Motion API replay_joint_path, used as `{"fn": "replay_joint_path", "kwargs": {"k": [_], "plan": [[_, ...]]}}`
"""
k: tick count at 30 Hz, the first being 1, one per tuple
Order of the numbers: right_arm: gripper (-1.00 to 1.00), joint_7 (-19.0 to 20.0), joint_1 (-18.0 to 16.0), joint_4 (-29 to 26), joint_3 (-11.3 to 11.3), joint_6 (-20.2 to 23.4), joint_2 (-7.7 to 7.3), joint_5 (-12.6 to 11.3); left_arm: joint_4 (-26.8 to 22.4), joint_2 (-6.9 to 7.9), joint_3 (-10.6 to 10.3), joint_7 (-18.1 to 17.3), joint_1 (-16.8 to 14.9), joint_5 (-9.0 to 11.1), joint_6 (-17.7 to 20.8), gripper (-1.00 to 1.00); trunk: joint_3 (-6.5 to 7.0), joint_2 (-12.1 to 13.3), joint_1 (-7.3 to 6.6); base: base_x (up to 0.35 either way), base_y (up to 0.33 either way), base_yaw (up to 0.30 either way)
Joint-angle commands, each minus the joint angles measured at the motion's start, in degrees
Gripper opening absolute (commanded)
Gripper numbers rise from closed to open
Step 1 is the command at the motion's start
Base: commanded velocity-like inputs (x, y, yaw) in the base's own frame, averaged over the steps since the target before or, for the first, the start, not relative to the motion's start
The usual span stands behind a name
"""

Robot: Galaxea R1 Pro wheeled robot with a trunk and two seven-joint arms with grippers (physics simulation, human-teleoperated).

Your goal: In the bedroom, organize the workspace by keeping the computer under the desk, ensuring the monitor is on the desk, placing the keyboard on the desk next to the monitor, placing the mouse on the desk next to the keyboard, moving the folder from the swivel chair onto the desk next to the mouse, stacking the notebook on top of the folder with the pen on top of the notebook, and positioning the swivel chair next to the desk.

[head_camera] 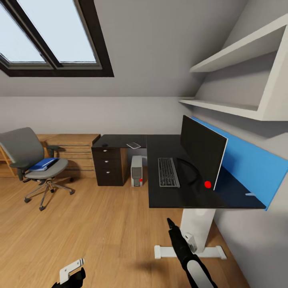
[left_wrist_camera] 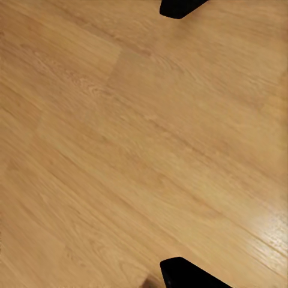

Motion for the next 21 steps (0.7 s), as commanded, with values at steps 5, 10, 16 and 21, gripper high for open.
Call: {"fn": "replay_joint_path", "kwargs": {"k": [5,10,16,21], "plan": [[1.0,-0.23,-0.04,-0.03,0.51,-0.42,0.53,-0.57,0.11,-0.1,-0.01,0.05,-0.02,0.24,0.18,1.0,-0.07,-0.04,0.0,0.0,0.002,0.0],[1.0,-0.23,-0.04,-0.09,7.78,-1.11,0.65,-0.21,0.89,-0.08,0.02,-0.06,-0.02,0.31,0.18,1.0,-0.07,-0.04,0.0,0.071,0.232,0.0],[1.0,0.41,0.04,0.04,12.29,-1.2,0.54,6.02,1.31,-0.04,-0.01,-0.05,-0.02,0.31,0.18,1.0,-0.07,-0.04,0.0,0.102,0.316,0.0],[1.0,-0.18,0.05,0.57,12.99,-1.42,0.81,11.32,1.35,-0.05,-0.01,0.01,-0.02,0.31,0.25,1.0,-0.07,-0.04,0.0,0.102,0.317,0.0]]}}
